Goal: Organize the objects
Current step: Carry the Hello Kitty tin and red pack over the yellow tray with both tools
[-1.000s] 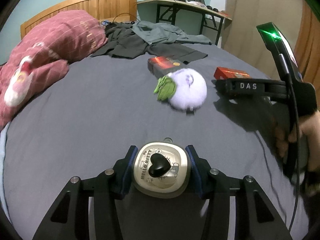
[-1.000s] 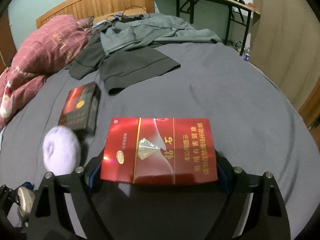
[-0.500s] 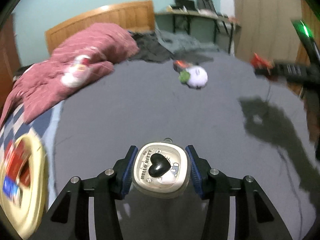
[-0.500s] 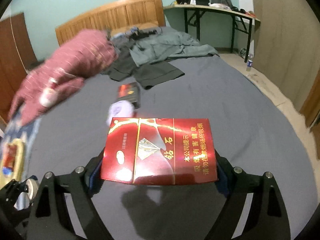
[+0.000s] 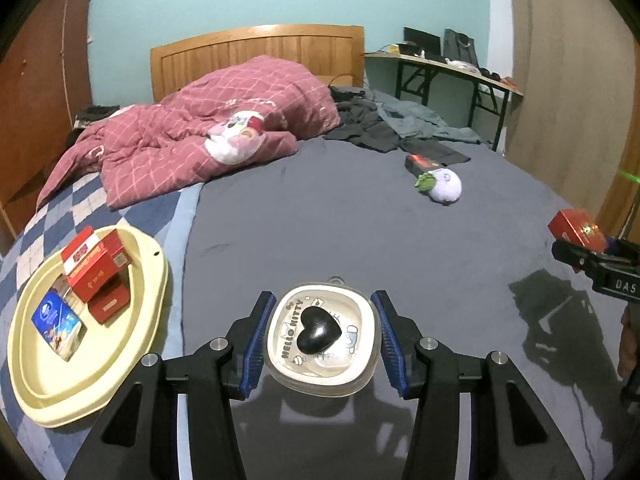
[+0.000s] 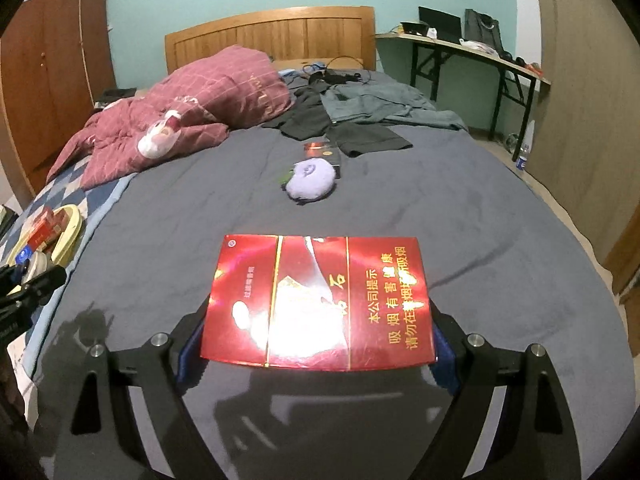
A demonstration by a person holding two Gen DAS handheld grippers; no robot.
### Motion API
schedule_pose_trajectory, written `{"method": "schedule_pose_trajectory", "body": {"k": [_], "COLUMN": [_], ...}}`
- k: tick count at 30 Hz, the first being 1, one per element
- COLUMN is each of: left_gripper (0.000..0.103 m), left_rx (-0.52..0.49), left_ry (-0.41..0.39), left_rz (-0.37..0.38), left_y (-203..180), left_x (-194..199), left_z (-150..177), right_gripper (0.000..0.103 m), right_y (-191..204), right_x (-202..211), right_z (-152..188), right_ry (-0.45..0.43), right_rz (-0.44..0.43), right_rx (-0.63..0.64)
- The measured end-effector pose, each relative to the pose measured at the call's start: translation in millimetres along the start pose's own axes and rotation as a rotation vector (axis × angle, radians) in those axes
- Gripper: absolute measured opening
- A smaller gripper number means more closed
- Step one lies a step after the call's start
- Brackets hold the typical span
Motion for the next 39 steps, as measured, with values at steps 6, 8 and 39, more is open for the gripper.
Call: {"method": "schedule_pose_trajectory", "body": {"k": [6, 8, 39], "left_gripper": [0.048, 0.048, 0.048], "left_rx": [0.013, -0.007, 0.122], "left_ry": [0.008, -0.001, 0.027], "left_rz": [-0.015, -0.033, -0.294], "left_y": [5, 7, 115], "left_x": [-15, -17, 1], "left_z": [-10, -14, -14], "right_gripper": [0.088, 0.088, 0.088], "right_y": [11, 12, 132], "right_x": [-11, -13, -30], "right_z": [8, 10, -10], "right_ry": [0.032, 0.042, 0.093], "right_rz": [-0.015, -0.018, -0.178], "right_rx": [0.031, 0.033, 0.165]}}
Point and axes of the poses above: each gripper's, at about its wrist camera, not at the fingertips, and x roughly against the way its jaws point, y to its left, z to its underside, the point moved 4 cm from there along -x, roughly the way its jaws point, and after that the axes turned 8 degrees about -z, right-handed, at the moved point
